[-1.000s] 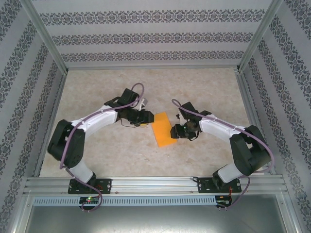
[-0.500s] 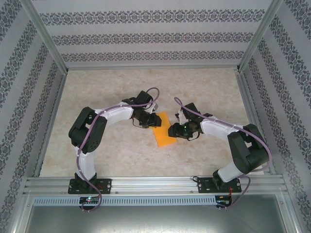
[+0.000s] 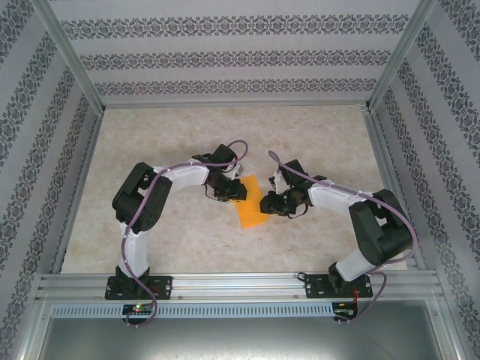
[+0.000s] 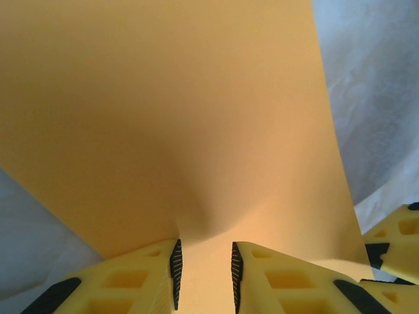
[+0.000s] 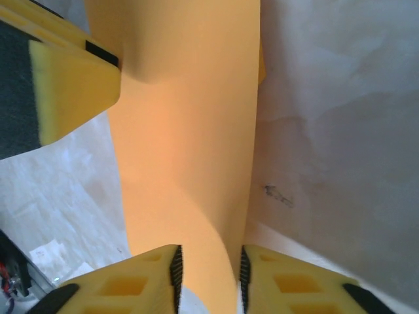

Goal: Fold a paper plane with a square sheet of paper (pick it up from the middle)
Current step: Third fold the triangle at the center of the table.

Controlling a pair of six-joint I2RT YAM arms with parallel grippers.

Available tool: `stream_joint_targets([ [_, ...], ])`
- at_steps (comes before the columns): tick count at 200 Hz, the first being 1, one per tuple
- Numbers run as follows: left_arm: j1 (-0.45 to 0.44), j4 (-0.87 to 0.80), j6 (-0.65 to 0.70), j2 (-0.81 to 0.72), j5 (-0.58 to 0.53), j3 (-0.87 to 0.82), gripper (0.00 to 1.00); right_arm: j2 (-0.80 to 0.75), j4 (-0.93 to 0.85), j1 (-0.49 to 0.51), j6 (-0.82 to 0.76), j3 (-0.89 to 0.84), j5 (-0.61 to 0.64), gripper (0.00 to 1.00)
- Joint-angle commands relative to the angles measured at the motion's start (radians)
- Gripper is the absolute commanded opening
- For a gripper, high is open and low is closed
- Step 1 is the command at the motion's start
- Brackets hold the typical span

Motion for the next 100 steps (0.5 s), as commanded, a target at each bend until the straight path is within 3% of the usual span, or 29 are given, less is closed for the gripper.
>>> stream_joint_targets([
  [1,-0.009,-0.037,0.037,0.026,-0.019,0.013,0.30,-0.040,0.008,-0.003,0.015,-0.012,-0.055,0.25],
  [100,-0.006,-0.039,0.050,0.033,-0.013,0.007,0.30,0.002,0.131,0.012,0.098,-0.008,-0.146,0.09],
])
